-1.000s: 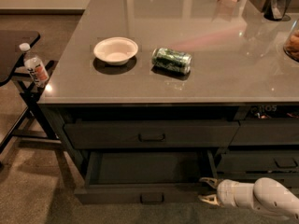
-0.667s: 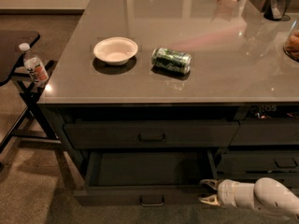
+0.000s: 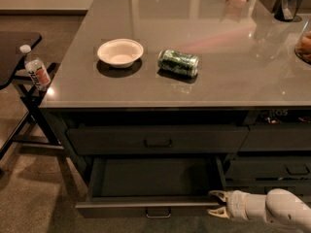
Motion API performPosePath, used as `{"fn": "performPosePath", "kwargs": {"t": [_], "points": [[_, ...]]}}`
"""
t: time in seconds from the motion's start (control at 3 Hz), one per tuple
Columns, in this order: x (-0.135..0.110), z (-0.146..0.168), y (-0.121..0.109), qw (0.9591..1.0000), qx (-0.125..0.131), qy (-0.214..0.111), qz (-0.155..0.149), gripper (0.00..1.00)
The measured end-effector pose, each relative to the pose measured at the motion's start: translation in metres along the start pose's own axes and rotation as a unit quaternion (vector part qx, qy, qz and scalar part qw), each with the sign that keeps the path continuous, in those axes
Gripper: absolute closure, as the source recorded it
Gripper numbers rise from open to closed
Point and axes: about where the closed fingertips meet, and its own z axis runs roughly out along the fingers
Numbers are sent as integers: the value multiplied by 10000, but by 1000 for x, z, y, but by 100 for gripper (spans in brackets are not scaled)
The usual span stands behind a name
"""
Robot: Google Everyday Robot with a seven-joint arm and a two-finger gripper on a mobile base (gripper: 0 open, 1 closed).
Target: Open middle drawer
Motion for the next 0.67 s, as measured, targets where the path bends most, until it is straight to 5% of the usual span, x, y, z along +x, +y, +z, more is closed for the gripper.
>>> {"fn": "performPosePath", "kwargs": {"t": [0.67], "points": [[0,0,0,10000,0,0,0,62]]}}
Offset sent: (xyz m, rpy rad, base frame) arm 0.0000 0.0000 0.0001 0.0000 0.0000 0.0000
